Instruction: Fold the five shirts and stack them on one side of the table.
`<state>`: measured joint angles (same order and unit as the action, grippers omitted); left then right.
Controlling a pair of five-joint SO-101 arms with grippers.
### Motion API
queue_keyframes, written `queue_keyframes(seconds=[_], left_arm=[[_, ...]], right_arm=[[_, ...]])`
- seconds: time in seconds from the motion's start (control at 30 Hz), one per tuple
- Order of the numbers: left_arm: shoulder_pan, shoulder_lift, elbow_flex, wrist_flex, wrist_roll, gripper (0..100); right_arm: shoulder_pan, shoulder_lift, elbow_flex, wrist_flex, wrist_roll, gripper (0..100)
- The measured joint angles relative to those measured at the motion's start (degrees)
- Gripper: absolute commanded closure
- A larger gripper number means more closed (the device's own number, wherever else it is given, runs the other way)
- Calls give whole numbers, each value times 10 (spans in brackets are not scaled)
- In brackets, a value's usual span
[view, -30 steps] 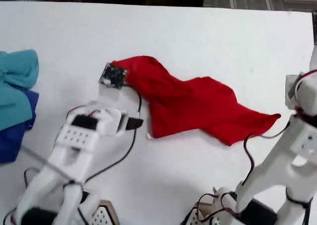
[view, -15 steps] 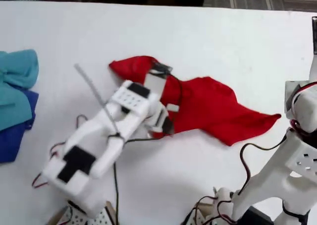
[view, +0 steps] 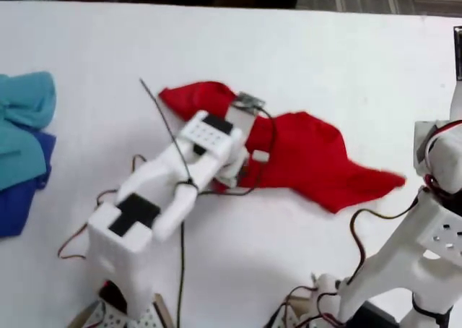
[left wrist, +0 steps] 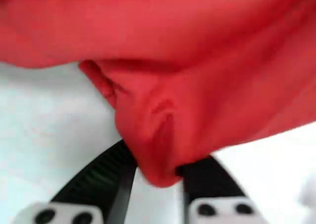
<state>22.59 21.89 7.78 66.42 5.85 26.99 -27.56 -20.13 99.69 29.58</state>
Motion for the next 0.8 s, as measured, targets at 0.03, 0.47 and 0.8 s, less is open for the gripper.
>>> queue_keyframes(seconds=[0.03,0.47,0.8], left_arm=[[0,0,-3,9,-1,975],[-166,3,-301,323,-157,975],[-346,-121,-263,350,-317,975]], right_arm=[[0,0,0,0,0,722],[-5,0,45,0,-23,722],[-213,44,141,-82,-156,722]])
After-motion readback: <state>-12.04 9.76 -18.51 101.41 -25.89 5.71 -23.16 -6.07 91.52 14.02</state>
